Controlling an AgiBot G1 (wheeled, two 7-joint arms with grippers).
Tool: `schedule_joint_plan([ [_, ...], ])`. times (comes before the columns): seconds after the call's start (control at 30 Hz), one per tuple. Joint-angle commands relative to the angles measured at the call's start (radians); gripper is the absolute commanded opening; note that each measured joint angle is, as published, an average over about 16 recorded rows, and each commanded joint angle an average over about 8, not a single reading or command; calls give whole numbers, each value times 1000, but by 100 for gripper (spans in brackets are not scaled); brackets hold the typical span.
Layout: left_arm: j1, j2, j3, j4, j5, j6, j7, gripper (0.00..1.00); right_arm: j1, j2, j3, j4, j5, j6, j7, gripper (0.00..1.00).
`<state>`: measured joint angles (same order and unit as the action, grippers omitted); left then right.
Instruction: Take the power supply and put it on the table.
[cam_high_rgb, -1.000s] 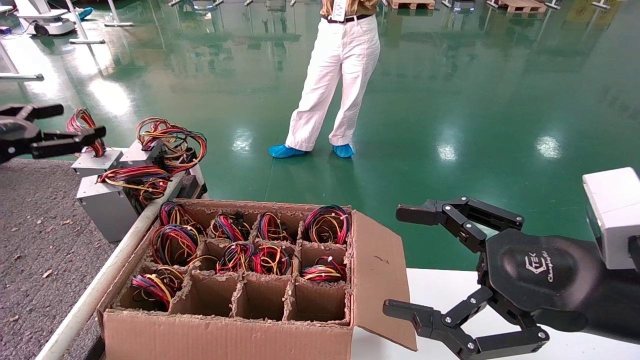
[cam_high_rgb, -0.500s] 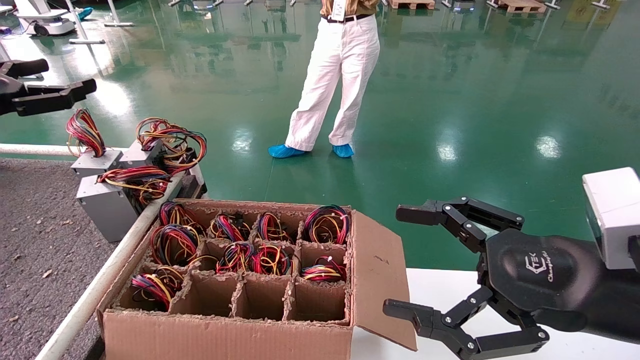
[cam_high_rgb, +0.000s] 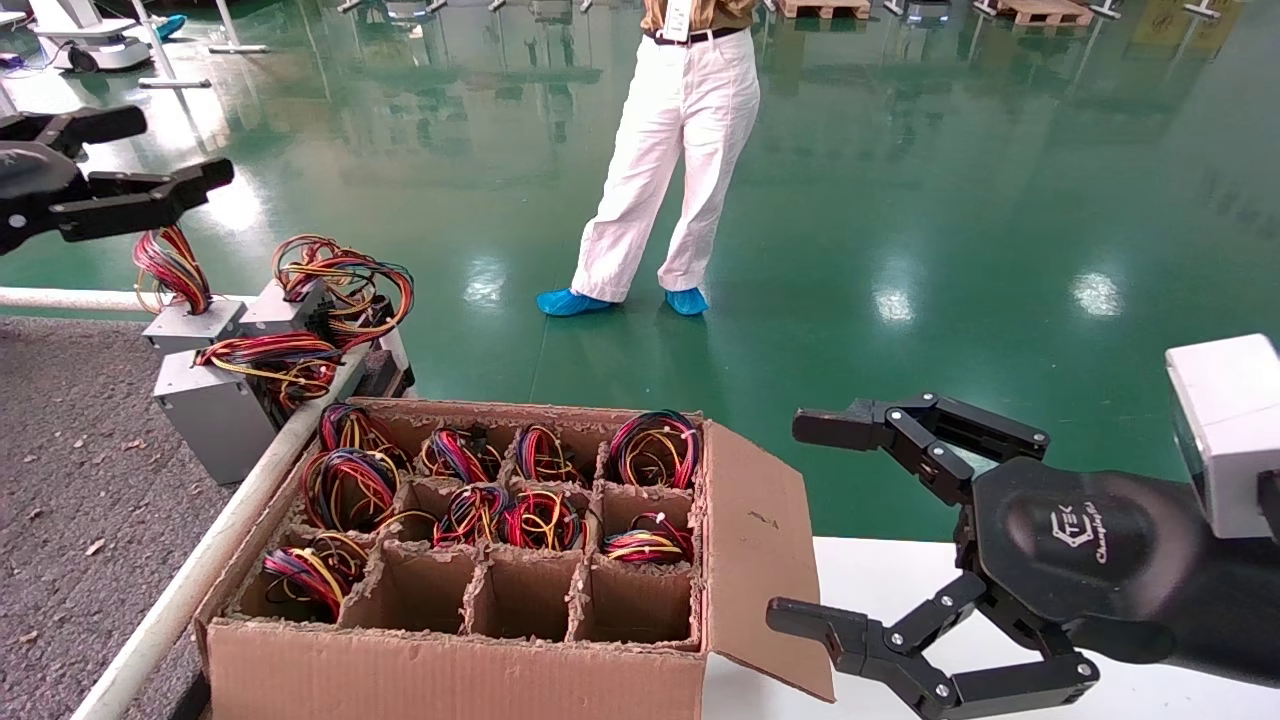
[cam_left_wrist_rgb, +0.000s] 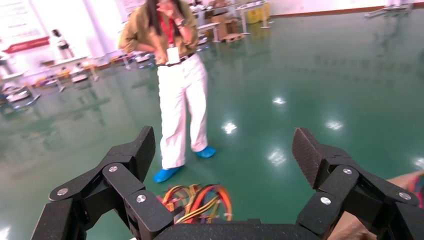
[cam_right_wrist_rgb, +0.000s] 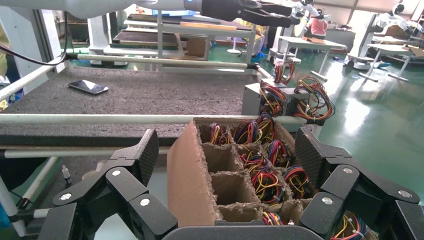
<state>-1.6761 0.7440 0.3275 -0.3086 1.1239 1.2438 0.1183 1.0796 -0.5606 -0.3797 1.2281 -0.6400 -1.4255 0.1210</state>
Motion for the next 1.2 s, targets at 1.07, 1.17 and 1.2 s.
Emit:
schedule_joint_plan([
  [1.07, 434, -96, -35, -703, -284, 182, -221, 100, 0, 0, 0, 0, 0, 0, 0, 100],
  [1.17, 473, -104, -38, -767, -309, 198, -241, 100, 0, 0, 0, 0, 0, 0, 0, 100],
  [1.2, 486, -107, -39, -789, -318, 204, -247, 100, 0, 0, 0, 0, 0, 0, 0, 100],
])
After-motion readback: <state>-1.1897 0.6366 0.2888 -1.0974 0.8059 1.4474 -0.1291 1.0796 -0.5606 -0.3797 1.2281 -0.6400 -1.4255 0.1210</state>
